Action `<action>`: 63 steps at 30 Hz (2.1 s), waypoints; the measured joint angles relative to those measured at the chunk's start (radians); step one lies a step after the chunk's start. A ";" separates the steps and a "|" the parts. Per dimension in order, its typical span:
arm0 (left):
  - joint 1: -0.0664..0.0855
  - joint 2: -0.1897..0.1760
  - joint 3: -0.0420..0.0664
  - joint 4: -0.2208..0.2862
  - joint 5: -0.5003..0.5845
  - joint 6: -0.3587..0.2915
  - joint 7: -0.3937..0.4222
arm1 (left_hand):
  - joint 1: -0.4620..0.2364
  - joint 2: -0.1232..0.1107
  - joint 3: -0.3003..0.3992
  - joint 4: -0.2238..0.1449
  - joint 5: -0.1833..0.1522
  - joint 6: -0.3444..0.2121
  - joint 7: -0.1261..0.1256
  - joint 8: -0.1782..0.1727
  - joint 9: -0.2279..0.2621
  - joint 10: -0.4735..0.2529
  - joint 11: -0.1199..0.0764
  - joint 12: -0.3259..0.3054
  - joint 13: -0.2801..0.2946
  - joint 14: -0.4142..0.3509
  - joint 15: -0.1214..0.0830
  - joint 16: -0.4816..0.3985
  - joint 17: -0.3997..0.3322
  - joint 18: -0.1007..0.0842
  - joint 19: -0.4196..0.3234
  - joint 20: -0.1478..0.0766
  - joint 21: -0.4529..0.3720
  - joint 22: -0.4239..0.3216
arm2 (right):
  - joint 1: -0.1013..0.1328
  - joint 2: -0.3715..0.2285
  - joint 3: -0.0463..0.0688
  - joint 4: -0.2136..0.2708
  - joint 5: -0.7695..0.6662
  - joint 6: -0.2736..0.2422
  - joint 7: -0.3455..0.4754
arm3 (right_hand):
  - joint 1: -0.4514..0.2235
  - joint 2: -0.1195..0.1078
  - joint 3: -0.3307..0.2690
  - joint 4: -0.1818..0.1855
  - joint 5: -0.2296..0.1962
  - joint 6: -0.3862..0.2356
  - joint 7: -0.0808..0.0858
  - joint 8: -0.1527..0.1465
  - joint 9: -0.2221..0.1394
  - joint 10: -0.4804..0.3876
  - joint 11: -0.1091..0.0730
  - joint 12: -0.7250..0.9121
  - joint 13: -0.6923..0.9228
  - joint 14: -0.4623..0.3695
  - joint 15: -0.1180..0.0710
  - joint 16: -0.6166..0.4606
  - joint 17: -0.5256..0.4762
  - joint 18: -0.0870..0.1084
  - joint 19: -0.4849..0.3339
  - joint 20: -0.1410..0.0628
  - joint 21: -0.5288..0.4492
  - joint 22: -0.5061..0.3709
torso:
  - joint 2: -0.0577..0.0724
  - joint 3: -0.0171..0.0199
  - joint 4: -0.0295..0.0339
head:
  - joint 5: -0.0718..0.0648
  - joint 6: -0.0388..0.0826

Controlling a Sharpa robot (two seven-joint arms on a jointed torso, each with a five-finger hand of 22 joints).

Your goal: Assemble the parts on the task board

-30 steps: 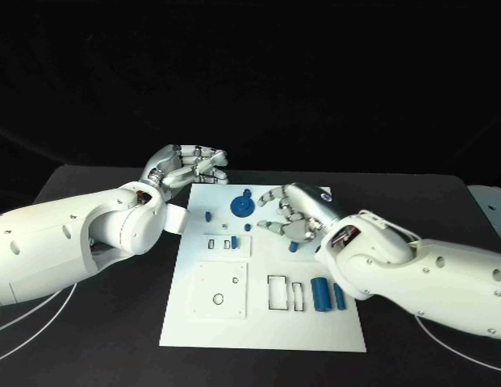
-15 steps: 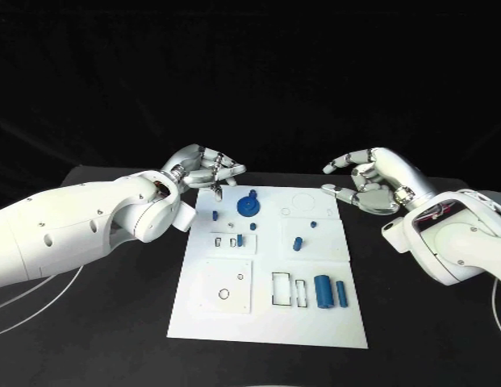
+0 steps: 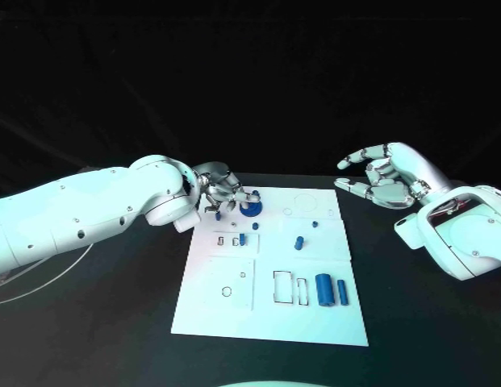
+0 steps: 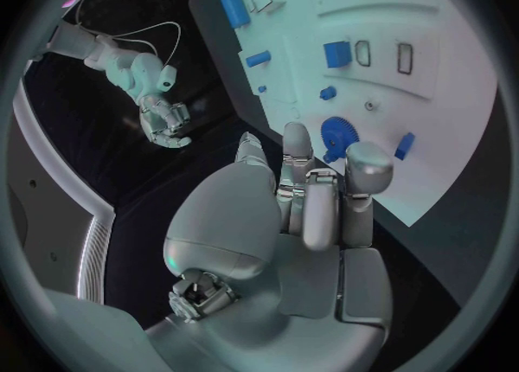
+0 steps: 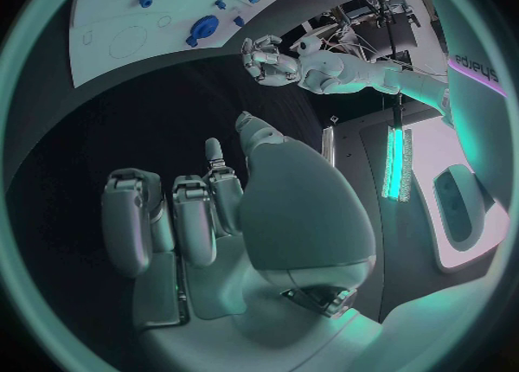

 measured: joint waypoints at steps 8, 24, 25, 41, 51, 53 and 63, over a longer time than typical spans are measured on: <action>0.018 0.041 -0.009 -0.022 -0.110 0.125 -0.128 | -0.013 0.021 -0.044 -0.002 0.000 -0.013 -0.006 0.034 0.075 0.010 -0.004 0.114 0.108 -0.004 -0.004 0.013 0.000 0.000 0.010 -0.004 0.035 0.060 | 0.000 0.006 -0.004 -0.013 0.007 0.005 -0.007 | 0.000 0.000 0.000 0.000 0.058 -0.004 -0.004 0.008 0.001 0.000 0.000 0.000 0.001 0.000 0.000 0.000 0.000 0.000 0.000 0.000 0.000 0.001 | -0.001 0.0003 0.0013 | 0.001 -0.004; 0.030 0.075 -0.023 -0.044 -0.179 0.248 -0.196 | -0.024 0.041 -0.071 0.001 -0.004 -0.023 -0.005 0.035 0.095 0.002 -0.004 0.106 0.107 -0.004 -0.003 0.013 0.000 0.000 0.010 -0.004 0.039 0.065 | -0.001 0.014 -0.008 -0.021 0.006 0.017 -0.021 | -0.020 -0.020 -0.009 0.003 0.102 -0.004 -0.004 0.012 0.002 0.005 -0.005 0.000 0.001 0.000 0.000 0.008 0.000 0.000 0.000 0.000 0.025 0.001 | 0.000 0.0010 0.0035 | 0.011 -0.011; 0.030 0.076 -0.024 -0.045 -0.180 0.252 -0.198 | -0.053 0.058 -0.087 -0.001 -0.053 -0.023 -0.005 0.038 0.104 -0.005 -0.004 0.106 0.107 -0.004 -0.003 0.013 0.000 0.000 0.010 -0.004 0.042 0.065 | -0.001 0.015 -0.008 -0.022 0.006 0.017 -0.022 | -0.020 -0.020 -0.009 0.003 0.104 -0.004 -0.004 0.012 0.002 0.005 -0.005 0.000 0.001 0.000 0.000 0.008 0.000 0.000 0.000 0.000 0.025 0.001 | 0.001 0.0009 0.0035 | 0.011 -0.011; 0.031 0.110 -0.033 -0.071 -0.192 0.331 -0.216 | -0.037 0.089 -0.107 -0.002 -0.122 -0.043 0.000 0.040 0.139 -0.027 0.004 0.094 0.091 -0.004 -0.003 0.005 0.000 0.000 0.004 0.002 0.042 0.050 | -0.004 0.022 -0.010 -0.034 0.004 0.018 -0.033 | -0.030 -0.020 -0.008 0.003 0.126 -0.011 -0.004 0.016 0.002 -0.025 -0.007 -0.037 0.000 0.000 0.000 0.008 0.000 0.000 0.000 0.000 -0.002 0.000 | 0.002 0.0002 0.0023 | 0.015 -0.019; 0.031 0.123 -0.040 -0.088 -0.195 0.364 -0.221 | -0.024 0.094 -0.104 -0.005 -0.122 -0.043 0.000 0.035 0.143 -0.030 0.000 0.090 0.089 -0.004 -0.003 0.005 0.000 0.001 0.004 0.002 0.041 0.049 | -0.004 0.023 -0.011 -0.038 0.003 0.017 -0.034 | -0.030 -0.020 -0.008 0.003 0.130 -0.014 -0.008 0.016 0.002 -0.032 -0.007 -0.042 0.000 0.000 0.000 0.008 -0.001 0.000 0.000 0.000 -0.008 0.000 | 0.003 -0.0002 0.0012 | 0.015 -0.025; 0.031 0.124 -0.041 -0.089 -0.196 0.369 -0.222 | -0.012 0.098 -0.094 -0.004 -0.122 -0.043 0.000 0.035 0.147 -0.033 0.002 0.087 0.085 -0.004 -0.003 0.005 -0.001 0.000 -0.003 0.001 0.037 0.045 | -0.005 0.024 -0.011 -0.039 0.003 0.017 -0.034 | -0.030 -0.020 -0.008 0.003 0.129 -0.014 -0.008 0.016 0.002 -0.032 -0.007 -0.042 0.000 0.000 0.000 0.008 -0.001 0.000 0.000 0.000 -0.008 0.000 | 0.003 -0.0002 0.0017 | 0.014 -0.026; 0.031 0.127 -0.042 -0.093 -0.197 0.387 -0.224 | -0.009 0.098 -0.084 -0.005 -0.120 -0.043 0.000 0.035 0.151 -0.035 0.003 0.085 0.083 -0.004 -0.003 0.005 -0.001 0.001 -0.003 0.001 0.037 0.044 | -0.007 0.028 -0.011 -0.044 0.003 0.018 -0.036 | -0.030 -0.020 -0.008 0.003 0.129 -0.014 -0.008 0.016 0.002 -0.032 -0.007 -0.042 0.000 0.000 0.000 0.008 -0.001 0.000 0.000 0.000 -0.008 0.000 | 0.003 0.0002 0.0021 | 0.012 -0.029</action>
